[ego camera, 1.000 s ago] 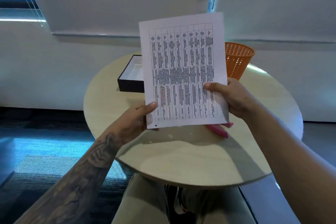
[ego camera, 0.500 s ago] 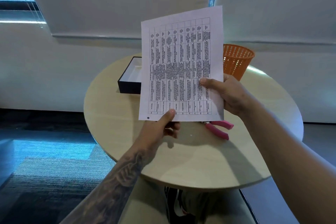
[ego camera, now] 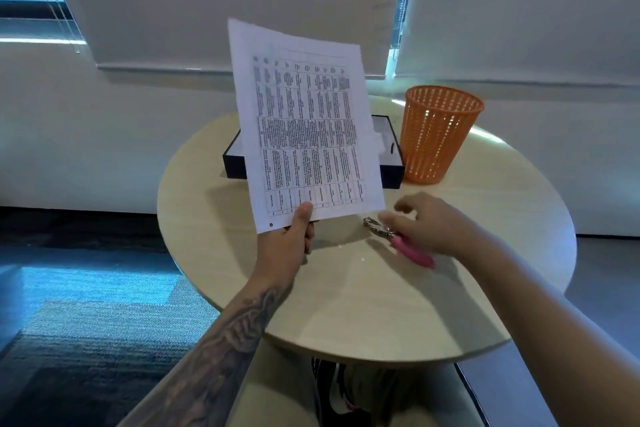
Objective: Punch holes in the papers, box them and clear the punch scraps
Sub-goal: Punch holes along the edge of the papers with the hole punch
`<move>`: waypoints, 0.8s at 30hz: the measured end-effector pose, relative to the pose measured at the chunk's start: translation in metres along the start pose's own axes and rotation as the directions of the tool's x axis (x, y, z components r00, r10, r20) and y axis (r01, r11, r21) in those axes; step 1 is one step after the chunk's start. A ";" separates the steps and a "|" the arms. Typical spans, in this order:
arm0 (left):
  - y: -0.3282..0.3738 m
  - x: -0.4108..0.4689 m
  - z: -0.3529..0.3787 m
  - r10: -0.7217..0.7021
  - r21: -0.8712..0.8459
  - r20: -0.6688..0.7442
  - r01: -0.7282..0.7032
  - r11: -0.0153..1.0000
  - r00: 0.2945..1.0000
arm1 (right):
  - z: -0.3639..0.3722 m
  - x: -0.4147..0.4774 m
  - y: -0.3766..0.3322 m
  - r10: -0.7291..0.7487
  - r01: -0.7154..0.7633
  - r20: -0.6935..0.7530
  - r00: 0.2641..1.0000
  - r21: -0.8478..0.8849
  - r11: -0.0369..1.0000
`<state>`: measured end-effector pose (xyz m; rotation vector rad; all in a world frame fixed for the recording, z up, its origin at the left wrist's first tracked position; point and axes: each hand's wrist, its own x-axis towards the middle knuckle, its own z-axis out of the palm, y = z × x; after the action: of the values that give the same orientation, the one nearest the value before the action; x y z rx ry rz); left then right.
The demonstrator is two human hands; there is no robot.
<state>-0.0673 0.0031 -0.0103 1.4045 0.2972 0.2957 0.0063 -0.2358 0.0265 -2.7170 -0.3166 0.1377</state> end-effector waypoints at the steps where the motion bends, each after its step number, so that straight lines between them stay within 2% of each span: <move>1: 0.000 0.001 0.000 0.011 0.005 -0.022 -0.011 1.000 1.000 | 0.006 -0.004 0.005 0.031 -0.026 0.037 0.999 -0.108 0.994; 3: -0.002 0.003 0.002 0.019 0.000 -0.055 -0.019 1.000 0.998 | 0.013 -0.010 0.009 0.050 -0.040 0.047 0.998 -0.193 0.980; 6: -0.001 0.004 0.006 0.020 0.000 -0.078 -0.020 1.000 0.997 | 0.013 -0.012 0.005 0.045 -0.045 -0.004 0.999 -0.125 0.991; 8: 0.001 0.004 0.009 0.018 -0.018 -0.104 -0.020 1.000 0.994 | 0.010 -0.015 0.001 0.033 -0.034 0.012 0.999 0.042 0.999; 10: 0.005 0.006 0.010 0.026 -0.027 -0.137 -0.030 0.999 0.990 | 0.008 -0.022 -0.006 -0.025 0.001 0.091 0.996 0.257 0.966; 12: 0.007 0.009 0.011 0.051 -0.015 -0.170 -0.054 0.998 0.984 | 0.007 -0.028 -0.016 -0.095 0.014 0.162 0.982 0.442 0.897; 15: 0.013 0.011 0.016 0.080 -0.013 -0.199 -0.084 0.996 0.977 | 0.008 -0.035 -0.032 -0.139 -0.092 0.267 0.954 0.698 0.711; 19: 0.020 0.008 0.024 0.117 0.033 -0.194 -0.113 0.993 0.974 | 0.018 -0.040 -0.045 -0.193 -0.258 0.381 0.904 0.847 0.465; 24: 0.026 0.003 0.031 0.176 0.072 -0.170 -0.165 0.984 0.970 | 0.028 -0.039 -0.051 -0.184 -0.216 0.320 0.929 0.875 0.433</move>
<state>-0.0535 -0.0201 0.0197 1.4660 0.3318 0.5585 -0.0459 -0.1892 0.0228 -1.5553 -0.2160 0.6458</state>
